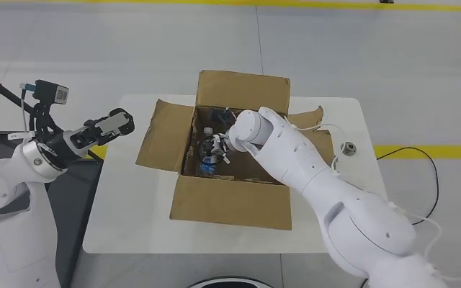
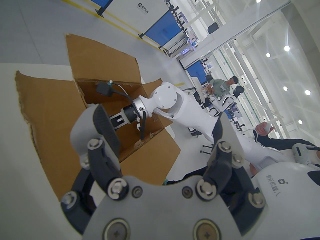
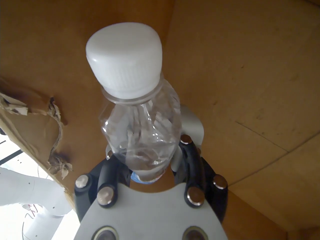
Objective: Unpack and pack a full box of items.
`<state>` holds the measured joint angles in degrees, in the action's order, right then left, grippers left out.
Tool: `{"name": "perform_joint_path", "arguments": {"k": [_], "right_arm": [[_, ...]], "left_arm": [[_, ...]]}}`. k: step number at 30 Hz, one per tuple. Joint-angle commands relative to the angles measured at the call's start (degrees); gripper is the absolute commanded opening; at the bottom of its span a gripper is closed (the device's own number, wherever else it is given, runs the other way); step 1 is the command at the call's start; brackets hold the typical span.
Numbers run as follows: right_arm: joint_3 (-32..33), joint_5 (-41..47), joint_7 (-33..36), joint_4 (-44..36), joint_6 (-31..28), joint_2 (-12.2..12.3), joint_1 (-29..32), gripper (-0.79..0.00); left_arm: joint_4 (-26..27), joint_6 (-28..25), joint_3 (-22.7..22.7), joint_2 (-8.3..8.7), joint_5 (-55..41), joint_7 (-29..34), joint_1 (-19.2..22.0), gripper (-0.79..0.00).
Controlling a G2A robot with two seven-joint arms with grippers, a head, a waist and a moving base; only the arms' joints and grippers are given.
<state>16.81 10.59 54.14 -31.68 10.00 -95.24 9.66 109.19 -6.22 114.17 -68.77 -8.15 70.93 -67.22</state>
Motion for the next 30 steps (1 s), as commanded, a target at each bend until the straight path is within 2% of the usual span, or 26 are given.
{"name": "perform_joint_path", "arguments": {"k": [1, 15, 16, 17, 19, 20, 22, 25, 30], "right_arm": [[0.2, -0.42, 0.28, 0.5, -0.2, -0.23, 0.02, -0.785], [1.47, -3.68, 2.36, 3.05, -0.56, -1.93, 0.7, -0.785], [1.52, -3.84, 2.41, 3.18, -0.57, -2.01, 0.71, -0.711], [1.67, -3.95, 2.47, 3.36, -0.61, -2.13, 0.72, -0.576], [1.97, -4.18, 2.59, 3.75, -0.76, -2.35, 0.73, -0.437], [2.12, -4.3, 2.59, 3.91, -0.89, -2.45, 0.73, -0.265], [2.44, -4.47, 2.69, 4.26, -1.07, -2.65, 0.78, -0.172], [2.94, -4.77, 2.85, 4.93, -1.37, -2.97, 0.89, -0.24], [3.73, -5.1, 3.2, 6.01, -1.96, -3.39, 1.09, -0.234]], "left_arm": [[0.0, 0.0, 0.0, 0.0, 0.0, 0.0, 0.0, 0.0], [0.0, 0.0, 0.0, 0.0, 0.0, 0.0, 0.0, 0.0], [0.0, 0.0, 0.0, 0.0, 0.0, 0.0, 0.0, 0.0], [0.0, 0.0, 0.0, 0.0, 0.0, 0.0, 0.0, 0.0], [0.0, 0.0, 0.0, 0.0, 0.0, 0.0, 0.0, 0.0], [0.0, 0.0, 0.0, 0.0, 0.0, 0.0, 0.0, 0.0], [0.0, 0.0, 0.0, 0.0, 0.0, 0.0, 0.0, 0.0], [0.0, 0.0, 0.0, 0.0, 0.0, 0.0, 0.0, 0.0], [0.0, 0.0, 0.0, 0.0, 0.0, 0.0, 0.0, 0.0]]}}
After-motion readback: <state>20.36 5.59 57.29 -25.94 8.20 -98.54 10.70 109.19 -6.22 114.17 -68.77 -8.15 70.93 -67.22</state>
